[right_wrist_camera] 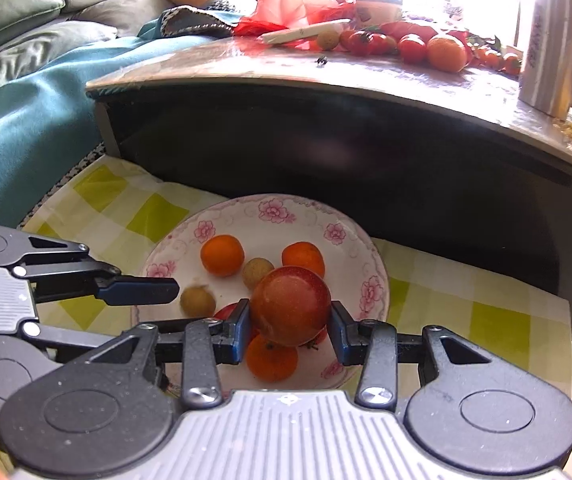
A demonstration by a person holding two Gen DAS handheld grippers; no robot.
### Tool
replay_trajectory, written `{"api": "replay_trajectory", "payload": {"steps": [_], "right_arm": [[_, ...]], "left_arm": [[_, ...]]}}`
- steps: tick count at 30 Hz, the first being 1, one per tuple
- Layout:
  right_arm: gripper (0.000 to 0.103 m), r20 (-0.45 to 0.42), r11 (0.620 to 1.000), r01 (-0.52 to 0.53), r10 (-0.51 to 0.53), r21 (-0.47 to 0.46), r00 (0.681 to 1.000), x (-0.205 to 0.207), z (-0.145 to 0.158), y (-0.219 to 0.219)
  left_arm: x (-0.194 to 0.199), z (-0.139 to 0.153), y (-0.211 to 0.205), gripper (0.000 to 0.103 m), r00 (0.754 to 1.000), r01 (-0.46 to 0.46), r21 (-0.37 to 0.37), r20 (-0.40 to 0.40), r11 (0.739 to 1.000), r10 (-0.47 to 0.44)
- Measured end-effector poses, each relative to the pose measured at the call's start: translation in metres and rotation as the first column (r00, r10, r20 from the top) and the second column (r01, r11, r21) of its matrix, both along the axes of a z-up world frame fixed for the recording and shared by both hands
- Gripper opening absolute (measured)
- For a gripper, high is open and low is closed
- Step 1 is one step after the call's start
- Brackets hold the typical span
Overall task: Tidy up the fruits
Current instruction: 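Lower both fruits into the plate and open both tools to release them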
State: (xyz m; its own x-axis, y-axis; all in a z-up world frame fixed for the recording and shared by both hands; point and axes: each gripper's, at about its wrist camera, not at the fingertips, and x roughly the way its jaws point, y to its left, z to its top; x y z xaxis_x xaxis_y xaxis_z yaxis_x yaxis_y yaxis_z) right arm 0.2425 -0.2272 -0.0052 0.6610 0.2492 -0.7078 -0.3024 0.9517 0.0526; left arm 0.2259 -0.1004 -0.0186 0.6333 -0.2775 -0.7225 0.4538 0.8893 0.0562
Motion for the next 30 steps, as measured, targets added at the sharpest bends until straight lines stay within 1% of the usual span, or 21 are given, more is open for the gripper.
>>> {"api": "replay_trajectory", "payload": {"steps": [7,9,11,13,16,22,26,28,30], "right_arm": [[0.043,0.011,1.0,0.005,-0.005,0.005,1.0,0.003,-0.001,0.001],[0.043,0.01,1.0,0.01,-0.01,0.005,1.0,0.003,0.0,0.0],[0.044,0.011,1.0,0.02,-0.02,0.009,1.0,0.003,0.002,-0.001],[0.047,0.019,0.999,0.026,-0.027,0.034,0.999,0.002,0.006,-0.004],[0.051,0.04,0.998,0.016,-0.018,0.056,0.999,0.001,0.013,-0.004],[0.051,0.065,0.993,0.05,-0.057,0.108,0.996,-0.006,0.027,-0.013],[0.051,0.051,0.985,0.099,-0.107,0.139,0.993,-0.014,0.033,-0.025],[0.051,0.045,0.984,0.125,-0.132,0.123,0.99,-0.022,0.035,-0.028],[0.051,0.033,0.983,0.143,-0.147,0.113,0.989,-0.031,0.036,-0.029]], "left_arm": [[0.001,0.004,0.007,0.045,1.0,-0.024,-0.009,0.001,1.0,0.024],[-0.001,0.006,0.009,0.05,0.999,-0.032,-0.011,0.003,0.999,0.032],[-0.004,0.009,0.012,0.052,0.999,-0.041,-0.012,0.004,0.999,0.041],[-0.007,0.012,0.015,0.054,0.999,-0.049,-0.013,0.006,0.999,0.049],[-0.012,0.016,0.019,0.06,0.998,-0.063,-0.012,0.013,0.998,0.063],[-0.018,0.022,0.027,0.066,0.994,-0.103,-0.018,0.022,0.995,0.103],[-0.028,0.026,0.029,0.076,0.992,-0.123,-0.012,0.038,0.992,0.123],[-0.036,0.028,0.029,0.08,0.991,-0.127,-0.002,0.052,0.992,0.127],[-0.045,0.03,0.028,0.086,0.988,-0.137,0.01,0.068,0.991,0.136]]}}
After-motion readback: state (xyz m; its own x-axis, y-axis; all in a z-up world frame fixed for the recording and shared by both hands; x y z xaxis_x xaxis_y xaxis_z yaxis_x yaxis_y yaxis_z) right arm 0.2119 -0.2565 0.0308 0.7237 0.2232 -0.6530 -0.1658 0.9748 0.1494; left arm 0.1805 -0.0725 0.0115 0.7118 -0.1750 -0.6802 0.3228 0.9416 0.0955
